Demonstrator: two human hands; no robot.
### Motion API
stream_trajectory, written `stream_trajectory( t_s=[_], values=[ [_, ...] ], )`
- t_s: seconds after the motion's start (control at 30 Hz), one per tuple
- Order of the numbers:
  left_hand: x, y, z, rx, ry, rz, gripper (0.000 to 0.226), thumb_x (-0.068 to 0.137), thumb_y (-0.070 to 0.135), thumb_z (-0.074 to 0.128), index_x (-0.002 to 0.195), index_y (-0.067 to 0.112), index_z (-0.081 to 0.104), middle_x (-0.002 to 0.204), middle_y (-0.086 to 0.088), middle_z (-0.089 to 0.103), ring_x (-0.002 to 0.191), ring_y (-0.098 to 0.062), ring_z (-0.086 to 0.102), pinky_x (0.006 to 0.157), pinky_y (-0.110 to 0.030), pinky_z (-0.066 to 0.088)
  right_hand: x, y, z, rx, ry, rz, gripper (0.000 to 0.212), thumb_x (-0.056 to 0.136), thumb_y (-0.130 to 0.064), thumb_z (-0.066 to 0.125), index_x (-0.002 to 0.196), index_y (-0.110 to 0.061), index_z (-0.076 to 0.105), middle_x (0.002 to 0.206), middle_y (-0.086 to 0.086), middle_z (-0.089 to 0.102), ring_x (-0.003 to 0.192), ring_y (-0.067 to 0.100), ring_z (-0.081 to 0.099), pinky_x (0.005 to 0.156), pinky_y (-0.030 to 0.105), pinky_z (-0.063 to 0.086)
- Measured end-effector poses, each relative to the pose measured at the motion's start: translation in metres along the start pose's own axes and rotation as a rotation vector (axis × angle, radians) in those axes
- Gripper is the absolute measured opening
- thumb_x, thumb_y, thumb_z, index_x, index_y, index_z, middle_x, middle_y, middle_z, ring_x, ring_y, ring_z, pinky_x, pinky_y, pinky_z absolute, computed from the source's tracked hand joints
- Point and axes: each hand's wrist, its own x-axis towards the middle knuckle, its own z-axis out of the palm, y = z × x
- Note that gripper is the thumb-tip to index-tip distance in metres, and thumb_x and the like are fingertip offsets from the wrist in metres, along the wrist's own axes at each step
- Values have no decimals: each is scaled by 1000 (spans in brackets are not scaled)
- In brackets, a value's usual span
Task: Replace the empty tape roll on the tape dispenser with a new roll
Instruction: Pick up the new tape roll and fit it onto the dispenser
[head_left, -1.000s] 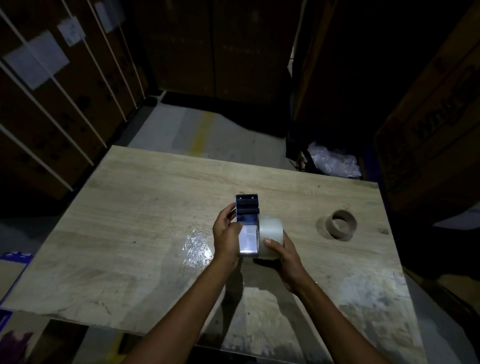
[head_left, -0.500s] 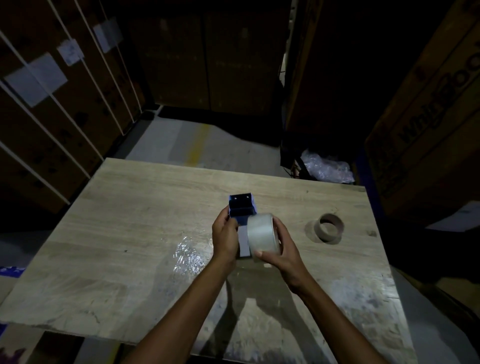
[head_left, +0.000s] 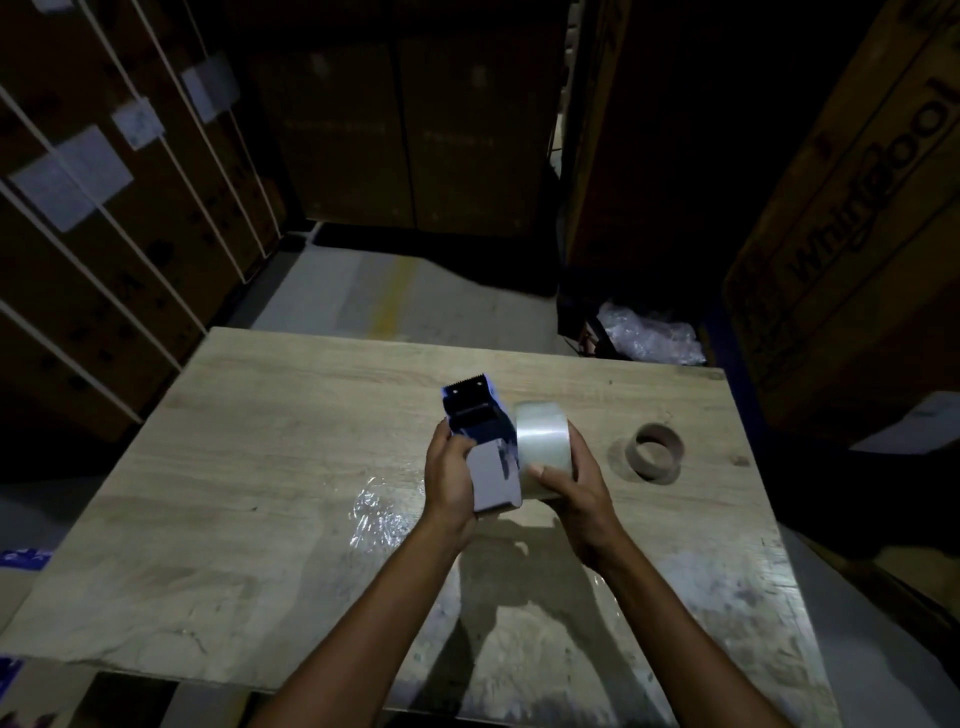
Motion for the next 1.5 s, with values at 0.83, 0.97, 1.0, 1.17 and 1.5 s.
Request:
stream_trajectory(
  t_s=[0.83, 0.97, 1.0, 1.17, 1.5],
  values=[
    [-3, 43, -18, -246, -41, 49, 33, 94, 7, 40, 116, 11, 65, 98, -19, 66, 84, -34, 61, 70, -38, 50, 9, -16, 58, -187, -109, -3, 78, 65, -31, 83, 132, -46, 46, 130, -17, 58, 120, 4, 57, 96, 42, 55],
    [-4, 41, -19, -265, -121, -17, 39, 101, 21, 29, 122, 16, 62, 97, -13, 74, 83, -29, 69, 74, -39, 56, 7, -15, 70, -93, -99, 35, 82, 66, -35, 79, 140, -31, 44, 132, -2, 58, 120, 18, 59, 93, 44, 57],
    [-3, 40, -22, -252, -136, -16, 41, 100, 21, 28, 123, 16, 61, 98, -12, 74, 84, -29, 69, 76, -40, 54, 8, -16, 72, -83, -100, 41, 82, 65, -36, 78, 140, -30, 44, 131, -1, 59, 119, 18, 59, 90, 38, 57],
    [-3, 45, -29, -96, -254, -26, 48, 105, 41, 28, 117, 13, 66, 94, -8, 74, 84, -22, 70, 74, -35, 56, 10, -14, 76, -27, -101, 66, 83, 65, -38, 76, 140, -26, 45, 128, 1, 61, 114, 19, 62, 82, 29, 55],
    [10, 58, -44, 204, -239, 40, 58, 86, 74, 33, 119, 41, 67, 129, -8, 62, 119, -30, 57, 100, -54, 51, 20, -23, 84, 25, -49, 12, 81, 67, -39, 76, 140, -31, 44, 129, 6, 58, 113, 25, 62, 80, 36, 58]
  ],
)
